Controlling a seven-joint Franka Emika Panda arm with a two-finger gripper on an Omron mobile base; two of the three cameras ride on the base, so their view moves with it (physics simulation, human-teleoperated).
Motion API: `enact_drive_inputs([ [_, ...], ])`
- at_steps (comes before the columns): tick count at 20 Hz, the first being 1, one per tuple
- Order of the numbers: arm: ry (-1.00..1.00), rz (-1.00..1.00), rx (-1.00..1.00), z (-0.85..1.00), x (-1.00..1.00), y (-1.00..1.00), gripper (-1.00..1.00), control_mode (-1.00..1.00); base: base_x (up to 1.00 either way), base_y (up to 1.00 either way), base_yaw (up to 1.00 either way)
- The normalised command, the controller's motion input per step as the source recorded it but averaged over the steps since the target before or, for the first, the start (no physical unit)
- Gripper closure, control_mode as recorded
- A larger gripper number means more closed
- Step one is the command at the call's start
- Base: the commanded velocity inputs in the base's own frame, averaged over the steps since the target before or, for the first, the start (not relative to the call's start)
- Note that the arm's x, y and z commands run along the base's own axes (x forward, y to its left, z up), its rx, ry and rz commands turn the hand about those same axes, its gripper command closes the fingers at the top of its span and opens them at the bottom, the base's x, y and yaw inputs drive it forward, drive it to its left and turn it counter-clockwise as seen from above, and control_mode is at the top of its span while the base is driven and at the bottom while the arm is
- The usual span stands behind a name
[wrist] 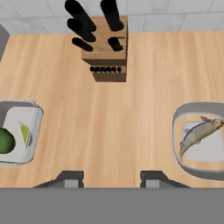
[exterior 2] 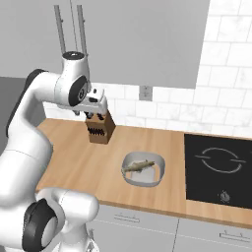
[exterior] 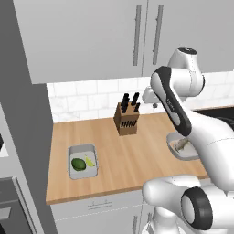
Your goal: Take the meat container that has the fish and place it on the second highest rack of the freezer. Then take the vegetable container that has the lemon wedge and avocado and place it on the highest rack of the freezer.
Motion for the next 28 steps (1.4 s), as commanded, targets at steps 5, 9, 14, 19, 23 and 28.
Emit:
enact_drive_inputs([
  [5, -0.01, -0.01, 0.08, -0.05, -0.26, -0.46, -1.00, -1.00, 0.00, 0.00, 0.00],
  [9, 0.00, -0.10, 0.22, -0.21, -0.75, -0.97, -1.00, -1.00, 0.00, 0.00, 0.00],
  [14, 0.00, -0.36, 0.17, -0.42, -0.65, -1.00, -1.00, -1.00, 0.00, 0.00, 0.00],
  [19, 0.09, -0.56, 0.13, -0.47, -0.04, -1.00, -1.00, -1.00, 0.00, 0.00, 0.00],
  [23, 0.19, -0.60, 0.15, -0.47, 0.00, -0.93, -1.00, -1.00, 0.00, 0.00, 0.00],
  [28, 0.34, -0.55, 0.13, -0.58, 0.12, -0.47, -1.00, -1.00, 0.00, 0.00, 0.00],
])
